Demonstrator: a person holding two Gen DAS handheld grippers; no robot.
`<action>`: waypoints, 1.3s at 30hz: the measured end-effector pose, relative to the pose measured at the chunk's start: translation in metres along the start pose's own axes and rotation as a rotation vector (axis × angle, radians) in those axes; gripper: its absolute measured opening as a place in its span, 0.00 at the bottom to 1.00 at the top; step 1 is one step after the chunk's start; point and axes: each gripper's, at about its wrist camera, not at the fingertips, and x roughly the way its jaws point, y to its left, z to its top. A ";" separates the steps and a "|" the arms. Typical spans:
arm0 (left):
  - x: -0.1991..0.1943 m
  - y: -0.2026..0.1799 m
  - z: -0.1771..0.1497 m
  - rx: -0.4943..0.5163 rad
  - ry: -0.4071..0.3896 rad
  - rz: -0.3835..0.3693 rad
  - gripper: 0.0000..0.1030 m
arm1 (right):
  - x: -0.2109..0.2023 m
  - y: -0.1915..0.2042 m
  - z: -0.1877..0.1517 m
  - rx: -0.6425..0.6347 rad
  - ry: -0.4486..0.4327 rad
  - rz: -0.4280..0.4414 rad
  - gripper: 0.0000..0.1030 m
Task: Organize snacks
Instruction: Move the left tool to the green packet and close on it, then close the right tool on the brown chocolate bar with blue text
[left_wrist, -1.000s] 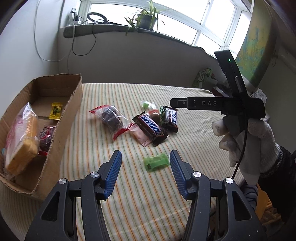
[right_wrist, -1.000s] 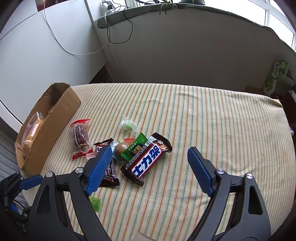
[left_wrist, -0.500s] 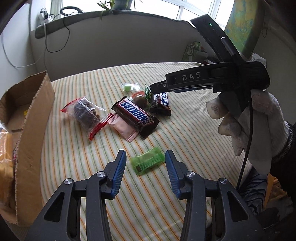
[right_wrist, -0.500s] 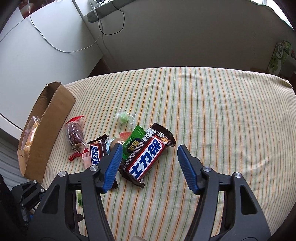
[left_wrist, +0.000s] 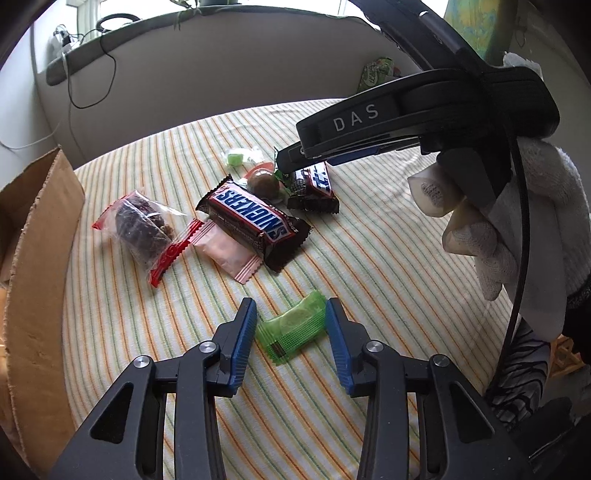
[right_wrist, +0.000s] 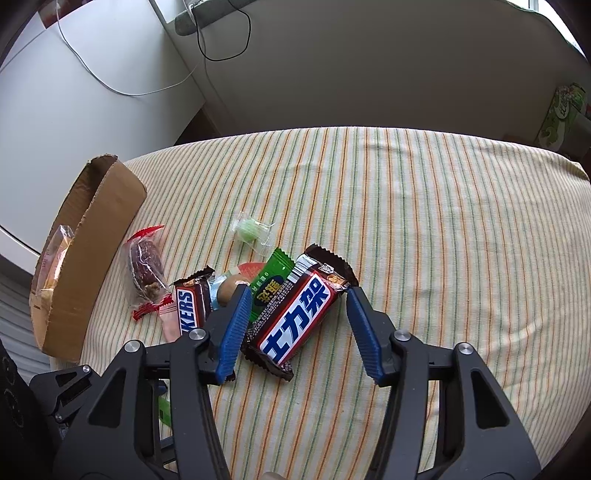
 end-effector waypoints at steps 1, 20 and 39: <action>0.000 -0.002 -0.001 0.008 0.002 -0.001 0.34 | 0.001 0.000 0.000 -0.001 0.003 -0.003 0.52; -0.005 -0.045 -0.012 0.160 0.028 0.031 0.33 | 0.001 0.003 -0.004 -0.031 0.023 -0.022 0.49; -0.019 -0.052 -0.016 0.006 -0.047 0.015 0.19 | -0.011 -0.003 -0.024 -0.068 0.014 -0.022 0.31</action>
